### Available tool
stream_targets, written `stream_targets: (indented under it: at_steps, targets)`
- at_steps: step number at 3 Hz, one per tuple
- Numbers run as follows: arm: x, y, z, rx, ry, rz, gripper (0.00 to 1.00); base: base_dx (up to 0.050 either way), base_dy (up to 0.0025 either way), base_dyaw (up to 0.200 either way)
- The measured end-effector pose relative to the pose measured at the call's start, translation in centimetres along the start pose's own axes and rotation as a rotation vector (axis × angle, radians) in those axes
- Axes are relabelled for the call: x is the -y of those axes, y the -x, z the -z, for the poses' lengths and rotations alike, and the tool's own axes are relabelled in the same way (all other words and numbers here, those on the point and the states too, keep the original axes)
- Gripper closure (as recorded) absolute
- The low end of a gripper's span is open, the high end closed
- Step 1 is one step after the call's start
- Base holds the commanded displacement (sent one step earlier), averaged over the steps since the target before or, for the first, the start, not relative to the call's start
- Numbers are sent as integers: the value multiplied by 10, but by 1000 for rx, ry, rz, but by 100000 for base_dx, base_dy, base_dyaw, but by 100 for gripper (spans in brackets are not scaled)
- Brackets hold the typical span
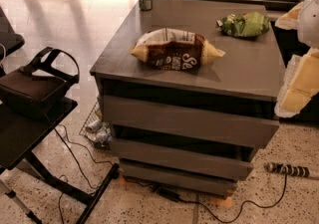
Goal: Move brown chip bag near green can
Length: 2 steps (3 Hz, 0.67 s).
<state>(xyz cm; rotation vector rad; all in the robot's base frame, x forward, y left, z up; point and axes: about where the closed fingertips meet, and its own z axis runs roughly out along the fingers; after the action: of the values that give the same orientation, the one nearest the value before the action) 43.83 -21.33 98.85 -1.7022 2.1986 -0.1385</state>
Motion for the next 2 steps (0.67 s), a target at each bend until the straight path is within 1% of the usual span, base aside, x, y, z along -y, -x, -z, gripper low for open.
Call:
stream_targets:
  at_steps: [1,2]
  targets:
    - [0,0,0,0,0,0,0,4542,193,8366]
    - [0,0,0,0,0,0,0,4091,-238,-11599]
